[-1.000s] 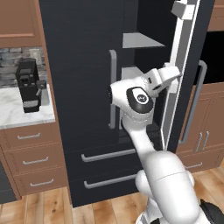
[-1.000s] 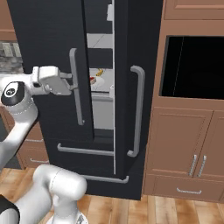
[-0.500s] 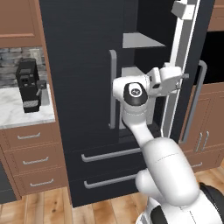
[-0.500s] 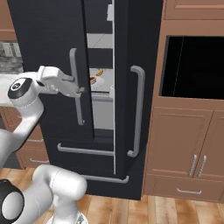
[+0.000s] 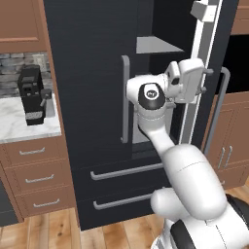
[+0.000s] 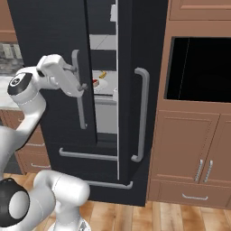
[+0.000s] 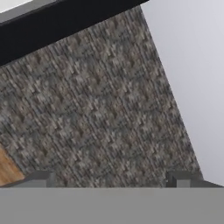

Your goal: Retrieve the steak from the fridge and place it on the saucepan with marinade on the stove.

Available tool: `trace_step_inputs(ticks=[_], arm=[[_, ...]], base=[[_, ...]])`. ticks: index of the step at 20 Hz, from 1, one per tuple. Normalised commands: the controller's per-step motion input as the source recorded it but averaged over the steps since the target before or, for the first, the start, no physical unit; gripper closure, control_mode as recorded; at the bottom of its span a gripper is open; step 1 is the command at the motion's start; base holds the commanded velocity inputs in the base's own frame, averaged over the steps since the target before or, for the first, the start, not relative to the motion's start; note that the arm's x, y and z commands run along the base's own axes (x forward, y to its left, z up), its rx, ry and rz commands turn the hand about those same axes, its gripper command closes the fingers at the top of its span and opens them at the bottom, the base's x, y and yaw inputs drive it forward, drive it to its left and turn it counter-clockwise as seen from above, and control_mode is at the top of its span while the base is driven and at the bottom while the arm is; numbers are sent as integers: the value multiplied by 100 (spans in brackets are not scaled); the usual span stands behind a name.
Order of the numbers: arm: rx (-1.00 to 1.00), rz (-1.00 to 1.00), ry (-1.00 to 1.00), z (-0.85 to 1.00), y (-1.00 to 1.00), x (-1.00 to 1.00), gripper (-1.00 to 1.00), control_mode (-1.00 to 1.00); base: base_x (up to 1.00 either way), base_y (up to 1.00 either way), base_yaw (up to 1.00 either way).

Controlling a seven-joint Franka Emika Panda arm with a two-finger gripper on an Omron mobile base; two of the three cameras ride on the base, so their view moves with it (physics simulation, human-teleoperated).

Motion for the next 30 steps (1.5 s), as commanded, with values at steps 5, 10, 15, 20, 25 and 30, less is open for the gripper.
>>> trace_step_inputs(ticks=[5, 10, 15, 20, 25, 30], arm=[[0, 0, 13, -2, 0, 1, -100, -100], [3, 1, 1, -11, -7, 0, -100, -100], [6, 3, 13, -1, -13, 15, -100, -100], [6, 7, 28, 0, -4, 46, -100, -100], [6, 11, 29, 0, 0, 66, -100, -100], [7, 12, 21, 0, -4, 64, -100, -100]], base=[[0, 0, 0], [0, 0, 0], [0, 0, 0], [0, 0, 0], [0, 0, 0], [0, 0, 0]])
